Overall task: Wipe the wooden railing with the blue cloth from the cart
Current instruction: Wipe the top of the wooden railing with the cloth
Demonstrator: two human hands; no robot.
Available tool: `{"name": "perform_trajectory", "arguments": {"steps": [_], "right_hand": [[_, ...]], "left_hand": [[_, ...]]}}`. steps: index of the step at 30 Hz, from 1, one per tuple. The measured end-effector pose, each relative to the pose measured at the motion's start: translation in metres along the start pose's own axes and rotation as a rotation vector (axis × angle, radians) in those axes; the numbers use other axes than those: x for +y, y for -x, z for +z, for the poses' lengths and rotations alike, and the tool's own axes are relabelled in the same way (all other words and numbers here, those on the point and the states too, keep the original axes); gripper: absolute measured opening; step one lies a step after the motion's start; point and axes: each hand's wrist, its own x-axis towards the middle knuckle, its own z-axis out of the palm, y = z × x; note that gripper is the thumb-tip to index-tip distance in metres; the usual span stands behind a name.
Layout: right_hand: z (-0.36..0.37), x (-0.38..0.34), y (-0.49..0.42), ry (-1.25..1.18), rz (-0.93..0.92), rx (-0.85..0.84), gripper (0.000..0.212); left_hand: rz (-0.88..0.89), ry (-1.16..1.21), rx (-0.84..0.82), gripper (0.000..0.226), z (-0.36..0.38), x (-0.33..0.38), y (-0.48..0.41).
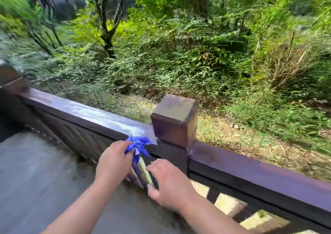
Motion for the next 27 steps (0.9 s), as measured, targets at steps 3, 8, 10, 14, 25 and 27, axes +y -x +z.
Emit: {"name": "perform_trajectory", "arguments": {"steps": [3,8,10,14,25,27], "right_hand": [[0.018,-0.025,-0.047,-0.063,0.12,0.087,0.052],[0.029,-0.049,-0.113,-0.141,0.462,0.226,0.077],[0.027,-0.051,-0.132,-0.163,0.573,0.281,0.084],[0.032,-0.049,-0.154,-0.089,0.702,0.263,0.098],[0.055,-0.002,-0.205,0.224,0.704,0.094,0.115],[0.059,0.004,-0.214,0.204,0.686,0.051,0.125]], "left_hand": [[0.109,0.051,-0.004,0.026,-0.004,-0.03,-0.051],[0.414,0.121,-0.2,0.032,0.009,-0.036,-0.115],[0.534,0.116,-0.258,0.031,0.02,-0.027,-0.135],[0.763,-0.081,-0.398,0.02,0.048,-0.012,-0.15],[0.645,-0.13,-0.465,0.027,0.047,-0.062,-0.174],[0.635,-0.115,-0.47,0.032,0.046,-0.071,-0.179]]}}
